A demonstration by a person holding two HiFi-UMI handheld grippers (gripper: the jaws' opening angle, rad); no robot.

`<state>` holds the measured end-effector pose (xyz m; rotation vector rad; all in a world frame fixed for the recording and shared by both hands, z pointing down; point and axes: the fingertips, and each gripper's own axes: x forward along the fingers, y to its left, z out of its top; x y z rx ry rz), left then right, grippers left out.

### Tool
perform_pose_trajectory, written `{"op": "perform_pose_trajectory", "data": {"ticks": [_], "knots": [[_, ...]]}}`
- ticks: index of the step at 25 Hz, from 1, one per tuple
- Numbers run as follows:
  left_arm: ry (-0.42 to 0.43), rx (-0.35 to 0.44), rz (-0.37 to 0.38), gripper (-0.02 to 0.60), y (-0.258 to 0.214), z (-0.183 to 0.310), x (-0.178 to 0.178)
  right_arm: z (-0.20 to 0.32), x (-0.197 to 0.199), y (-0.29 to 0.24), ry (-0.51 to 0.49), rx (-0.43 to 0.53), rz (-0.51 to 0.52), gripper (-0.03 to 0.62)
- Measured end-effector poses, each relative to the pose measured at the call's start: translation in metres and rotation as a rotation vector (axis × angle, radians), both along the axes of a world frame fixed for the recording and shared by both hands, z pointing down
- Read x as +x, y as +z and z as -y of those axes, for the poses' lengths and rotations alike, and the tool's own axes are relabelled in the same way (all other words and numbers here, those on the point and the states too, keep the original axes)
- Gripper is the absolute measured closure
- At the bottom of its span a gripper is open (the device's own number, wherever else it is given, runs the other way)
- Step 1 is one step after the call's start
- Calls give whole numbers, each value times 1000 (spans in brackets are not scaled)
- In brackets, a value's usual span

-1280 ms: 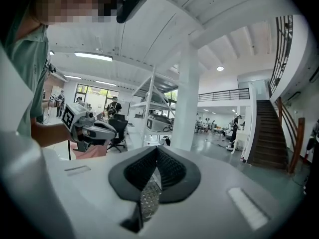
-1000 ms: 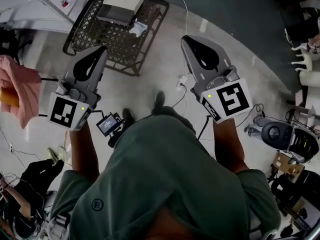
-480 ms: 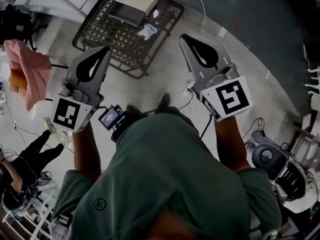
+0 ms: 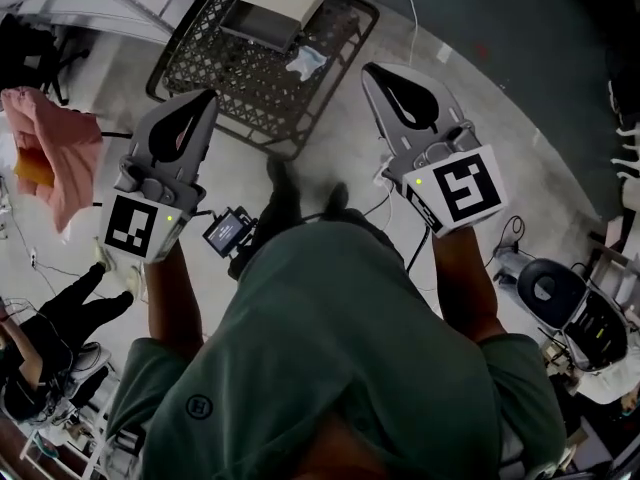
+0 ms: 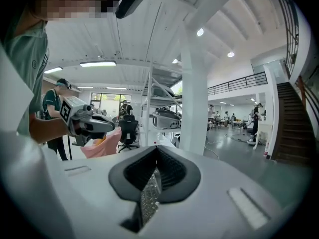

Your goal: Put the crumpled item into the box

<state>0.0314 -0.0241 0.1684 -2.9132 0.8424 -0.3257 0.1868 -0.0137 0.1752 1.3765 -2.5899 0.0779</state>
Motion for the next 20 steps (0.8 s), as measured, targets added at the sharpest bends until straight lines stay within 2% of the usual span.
{"op": "perform_pose_trajectory", "data": {"ticks": [5,13,20], "knots": [[68,11,-57,578,7,34,-30,21,-35,1,60,4,-41,586],[123,-30,-104,578,10,104,-60,81,-74,-1,117,-35,-57,586],[181,-84,-135,578,27,134,-66,113,-91,5,161,-62,-70,586]]}}
